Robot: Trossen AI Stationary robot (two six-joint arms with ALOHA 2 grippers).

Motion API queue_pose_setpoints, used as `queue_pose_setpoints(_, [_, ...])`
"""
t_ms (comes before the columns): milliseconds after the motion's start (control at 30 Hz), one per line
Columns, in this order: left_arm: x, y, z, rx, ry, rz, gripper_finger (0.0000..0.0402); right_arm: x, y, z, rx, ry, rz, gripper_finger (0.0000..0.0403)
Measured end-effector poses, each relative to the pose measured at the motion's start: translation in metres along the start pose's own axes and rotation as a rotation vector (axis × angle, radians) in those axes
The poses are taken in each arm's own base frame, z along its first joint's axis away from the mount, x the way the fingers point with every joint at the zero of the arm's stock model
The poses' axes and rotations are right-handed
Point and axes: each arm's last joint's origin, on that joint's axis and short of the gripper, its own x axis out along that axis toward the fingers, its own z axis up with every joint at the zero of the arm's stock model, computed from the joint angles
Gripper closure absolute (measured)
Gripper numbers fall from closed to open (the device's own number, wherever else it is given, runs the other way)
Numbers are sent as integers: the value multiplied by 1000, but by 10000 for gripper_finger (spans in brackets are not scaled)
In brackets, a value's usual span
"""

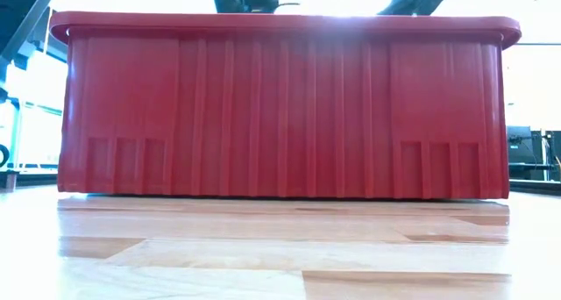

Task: Pick and place slides into bin
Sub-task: Adjust the slides on the red bin

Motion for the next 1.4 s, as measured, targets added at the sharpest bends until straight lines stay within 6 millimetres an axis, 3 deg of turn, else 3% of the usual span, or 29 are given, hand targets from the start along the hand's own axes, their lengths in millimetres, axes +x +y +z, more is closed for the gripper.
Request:
queue_pose_setpoints(333, [29, -16, -20, -29, 187, -150, 401, -44, 0, 5, -6, -127, -26, 403])
queue_pose_setpoints(500, [38, -23, -31, -38, 322, -172, 401, -57, 2, 2, 20, -136, -19, 403])
queue_pose_setpoints(900, [38, -29, -38, -128, 414, -204, 401, -59, 4, 1, 32, -143, 29, 403])
queue_pose_setpoints(1200, [72, -41, -52, -76, 450, -305, 401, -59, 5, 1, 30, -147, 52, 403])
queue_pose_setpoints(1400, [84, -44, -56, -69, 450, -307, 401, -59, 5, 1, 23, -148, 54, 403])
